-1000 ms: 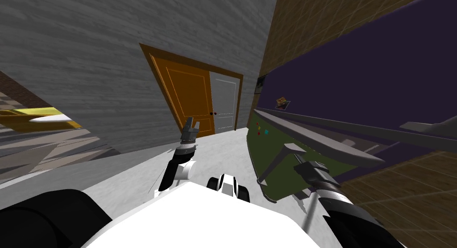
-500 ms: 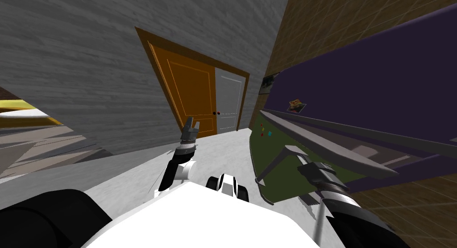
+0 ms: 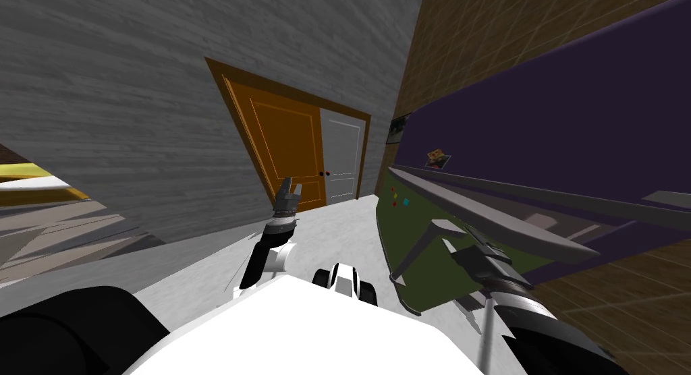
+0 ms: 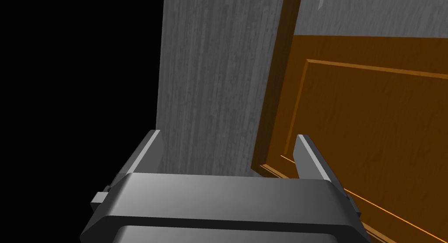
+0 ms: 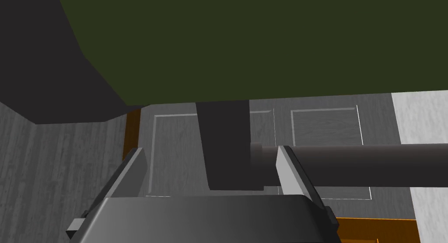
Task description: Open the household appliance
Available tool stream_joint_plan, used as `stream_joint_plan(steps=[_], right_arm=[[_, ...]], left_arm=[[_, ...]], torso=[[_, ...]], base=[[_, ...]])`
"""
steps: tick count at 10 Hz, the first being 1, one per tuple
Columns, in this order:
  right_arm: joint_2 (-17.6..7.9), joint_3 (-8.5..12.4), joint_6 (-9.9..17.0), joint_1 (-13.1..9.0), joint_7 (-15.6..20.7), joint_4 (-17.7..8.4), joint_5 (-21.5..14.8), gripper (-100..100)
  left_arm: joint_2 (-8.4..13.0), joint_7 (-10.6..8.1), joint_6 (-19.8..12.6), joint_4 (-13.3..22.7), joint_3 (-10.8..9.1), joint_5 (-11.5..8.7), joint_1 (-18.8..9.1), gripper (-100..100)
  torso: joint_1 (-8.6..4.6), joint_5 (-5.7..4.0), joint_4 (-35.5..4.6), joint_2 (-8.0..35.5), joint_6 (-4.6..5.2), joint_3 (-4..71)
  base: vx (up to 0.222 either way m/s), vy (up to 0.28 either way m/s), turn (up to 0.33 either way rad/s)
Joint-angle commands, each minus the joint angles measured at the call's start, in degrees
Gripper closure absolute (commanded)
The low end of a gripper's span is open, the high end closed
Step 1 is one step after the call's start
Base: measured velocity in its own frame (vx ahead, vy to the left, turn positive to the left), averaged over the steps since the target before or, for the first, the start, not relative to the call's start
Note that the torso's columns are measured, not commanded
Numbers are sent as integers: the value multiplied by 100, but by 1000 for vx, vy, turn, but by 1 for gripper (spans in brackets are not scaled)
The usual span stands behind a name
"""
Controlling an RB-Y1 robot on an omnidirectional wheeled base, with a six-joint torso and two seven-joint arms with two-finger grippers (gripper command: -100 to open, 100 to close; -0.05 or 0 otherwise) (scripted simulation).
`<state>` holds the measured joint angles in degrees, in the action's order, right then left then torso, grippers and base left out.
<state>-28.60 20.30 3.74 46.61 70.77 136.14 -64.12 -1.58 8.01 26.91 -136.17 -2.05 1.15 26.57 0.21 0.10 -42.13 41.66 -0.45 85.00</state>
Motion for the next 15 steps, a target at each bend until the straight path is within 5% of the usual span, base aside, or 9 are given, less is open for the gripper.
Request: stream_joint_plan(steps=[1,3,4,5,6,7,11,12,15], right_arm=[[-2,-109,44,-207,31,-137,-37,100],[12,-138,35,-214,34,-196,-44,100],[16,-138,31,-225,36,-200,-47,-100],[-88,-31,63,-62,-32,-59,52,-100],[-51,-85,55,-127,6,-118,11,-100],[-55,-81,57,-103,-4,-102,19,100],[-51,-74,57,-100,-4,-88,18,100],[-153,-24,30,72,19,29,14,-100],[-330,60,-19,372,50,215,14,-100]], left_arm=[[0,0,0,1,0,0,-1,0],[0,0,0,0,0,0,-1,0],[0,0,0,0,0,0,0,0],[0,0,0,0,0,0,0,0],[0,0,0,0,-1,0,1,0],[0,0,0,0,0,0,0,0],[0,0,0,0,0,0,0,0],[0,0,0,0,0,0,0,0],[1,0,0,0,-1,0,1,0]], torso=[[-5,11,-19,20,-5,-8],[-7,10,-24,46,28,-27],[-16,-4,-16,48,41,-33],[-22,-9,-13,51,44,-35],[-27,-11,-7,27,45,-23],[-32,-13,-4,25,23,-17],[-31,-17,-7,44,38,-32],[-30,-16,-8,47,39,-34],[-37,-18,-3,28,40,-21]], base=[[-87,19,73],[-51,-8,21],[-5,0,-1],[109,-9,-35],[59,-2,-47],[-9,4,-19],[-5,2,-7],[36,-10,-19],[84,-36,-13]])
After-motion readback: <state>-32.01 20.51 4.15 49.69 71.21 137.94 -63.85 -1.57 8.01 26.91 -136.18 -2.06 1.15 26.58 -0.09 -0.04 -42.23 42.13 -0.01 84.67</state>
